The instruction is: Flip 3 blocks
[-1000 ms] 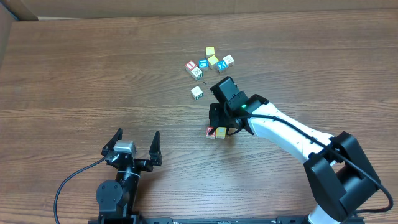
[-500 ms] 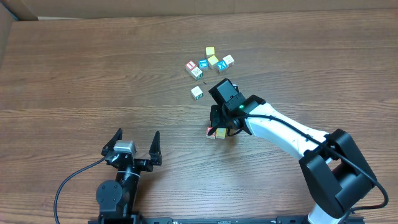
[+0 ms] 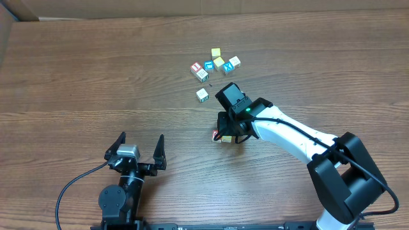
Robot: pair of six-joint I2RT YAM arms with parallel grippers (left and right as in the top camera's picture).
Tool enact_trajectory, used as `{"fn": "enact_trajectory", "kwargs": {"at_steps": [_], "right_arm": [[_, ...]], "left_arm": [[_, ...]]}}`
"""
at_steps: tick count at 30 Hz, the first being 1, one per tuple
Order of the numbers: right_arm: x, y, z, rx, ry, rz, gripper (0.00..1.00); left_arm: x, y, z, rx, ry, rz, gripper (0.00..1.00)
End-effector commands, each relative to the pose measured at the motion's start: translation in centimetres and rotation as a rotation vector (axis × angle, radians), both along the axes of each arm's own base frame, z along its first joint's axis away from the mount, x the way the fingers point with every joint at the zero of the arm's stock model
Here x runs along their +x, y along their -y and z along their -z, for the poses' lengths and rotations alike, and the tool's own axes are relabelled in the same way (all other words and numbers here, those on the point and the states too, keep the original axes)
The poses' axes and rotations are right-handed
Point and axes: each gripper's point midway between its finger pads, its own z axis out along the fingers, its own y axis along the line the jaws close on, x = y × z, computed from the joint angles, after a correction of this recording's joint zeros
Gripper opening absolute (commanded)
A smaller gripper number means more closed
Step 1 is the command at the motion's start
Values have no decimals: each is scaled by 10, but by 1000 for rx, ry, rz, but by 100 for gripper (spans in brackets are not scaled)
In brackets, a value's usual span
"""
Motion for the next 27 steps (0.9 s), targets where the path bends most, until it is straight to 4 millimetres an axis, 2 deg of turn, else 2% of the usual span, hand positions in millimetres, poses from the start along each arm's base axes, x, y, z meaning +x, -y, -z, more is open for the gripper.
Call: {"fn": "enact_trajectory", "kwargs": {"at_steps": [1,14,18,20,22,24,27], "right_arm": [[-4,-3,3,5,-14,-11,8],[-10,-9,2,43,-42,-26,8],[-5,-12,0,54,-24,-27,9],[6,-13,-4,66,16,-20,11],[22,-3,-10,43,57,18,12],[39,13,-19,16,81,70,13],[68,46,-37,1,98,130,24]], "left_arm": [[0,2,1,22,5,11,100],[0,2,1,22,5,11,100],[0,2,1,22,5,11,100],[0,2,1,22,5,11,100],[0,2,1,22,5,11,100],[0,2,0,22,5,11,100],[0,2,1,22,5,11,100]]}}
